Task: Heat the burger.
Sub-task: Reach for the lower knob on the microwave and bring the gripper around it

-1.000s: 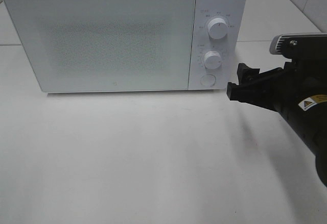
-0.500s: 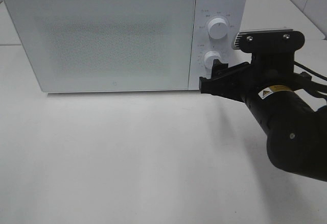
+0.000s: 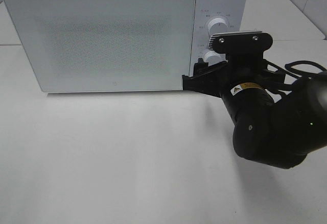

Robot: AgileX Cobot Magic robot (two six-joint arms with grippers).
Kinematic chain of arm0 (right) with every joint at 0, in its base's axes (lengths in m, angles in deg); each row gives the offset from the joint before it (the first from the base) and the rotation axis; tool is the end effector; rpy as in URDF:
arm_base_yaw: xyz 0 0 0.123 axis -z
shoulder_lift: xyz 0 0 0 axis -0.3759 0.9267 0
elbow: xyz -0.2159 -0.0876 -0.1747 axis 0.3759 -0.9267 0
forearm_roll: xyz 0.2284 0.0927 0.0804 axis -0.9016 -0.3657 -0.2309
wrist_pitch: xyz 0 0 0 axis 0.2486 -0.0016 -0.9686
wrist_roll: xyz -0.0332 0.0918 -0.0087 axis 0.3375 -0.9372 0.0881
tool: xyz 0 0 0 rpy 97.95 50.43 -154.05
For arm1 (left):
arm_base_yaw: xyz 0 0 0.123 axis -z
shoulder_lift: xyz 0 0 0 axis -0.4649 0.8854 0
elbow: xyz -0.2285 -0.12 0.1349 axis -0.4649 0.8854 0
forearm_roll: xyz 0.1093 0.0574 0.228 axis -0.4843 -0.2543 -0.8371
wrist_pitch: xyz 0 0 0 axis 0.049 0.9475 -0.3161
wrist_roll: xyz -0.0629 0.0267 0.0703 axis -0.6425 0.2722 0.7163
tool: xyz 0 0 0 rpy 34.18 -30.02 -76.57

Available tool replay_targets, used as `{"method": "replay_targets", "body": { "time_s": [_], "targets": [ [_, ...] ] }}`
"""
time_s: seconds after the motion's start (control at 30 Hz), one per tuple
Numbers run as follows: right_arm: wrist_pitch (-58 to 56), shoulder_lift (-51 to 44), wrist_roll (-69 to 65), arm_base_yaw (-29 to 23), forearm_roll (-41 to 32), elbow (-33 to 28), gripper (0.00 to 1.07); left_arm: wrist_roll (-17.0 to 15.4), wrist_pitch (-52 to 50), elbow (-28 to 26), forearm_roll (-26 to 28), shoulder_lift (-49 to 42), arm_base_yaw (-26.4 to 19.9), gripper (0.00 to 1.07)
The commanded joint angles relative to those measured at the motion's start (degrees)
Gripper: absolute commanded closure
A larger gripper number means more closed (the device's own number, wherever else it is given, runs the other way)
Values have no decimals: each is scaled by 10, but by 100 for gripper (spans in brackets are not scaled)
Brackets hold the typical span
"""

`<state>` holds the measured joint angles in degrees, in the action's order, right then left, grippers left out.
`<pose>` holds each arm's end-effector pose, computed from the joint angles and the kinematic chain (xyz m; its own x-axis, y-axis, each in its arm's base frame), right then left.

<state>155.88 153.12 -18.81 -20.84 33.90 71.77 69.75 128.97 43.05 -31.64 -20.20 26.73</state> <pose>0.2765 0.1620 0.1382 -0.1460 -0.0163 -0.9891 0.0497 0.9985 -0.0238 0.0016 -0.0054 0.2798 -0.4378 -0.0633 -0.8968 0.0084 0.9972 -0.0745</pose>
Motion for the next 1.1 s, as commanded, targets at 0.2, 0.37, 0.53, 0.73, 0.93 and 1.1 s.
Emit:
{"method": "replay_targets", "body": {
  "time_s": [0.2,0.37,0.53,0.73,0.93,1.1],
  "targets": [
    [-26,17,-17,23,40,34,31,1,-5,1,2,-13,-1,6],
    [-45,41,-28,49,65,63,31,1,-5,1,2,-13,-1,6],
    [-49,58,-29,64,65,83,31,1,-5,1,2,-13,-1,6],
    [-49,66,-29,74,69,98,31,1,-5,1,2,-12,-1,6],
    [-50,80,-56,82,74,100,31,1,-5,1,2,-12,-1,6],
    [-51,92,-56,82,74,108,31,1,-5,1,2,-12,-1,6]
  ]
}}
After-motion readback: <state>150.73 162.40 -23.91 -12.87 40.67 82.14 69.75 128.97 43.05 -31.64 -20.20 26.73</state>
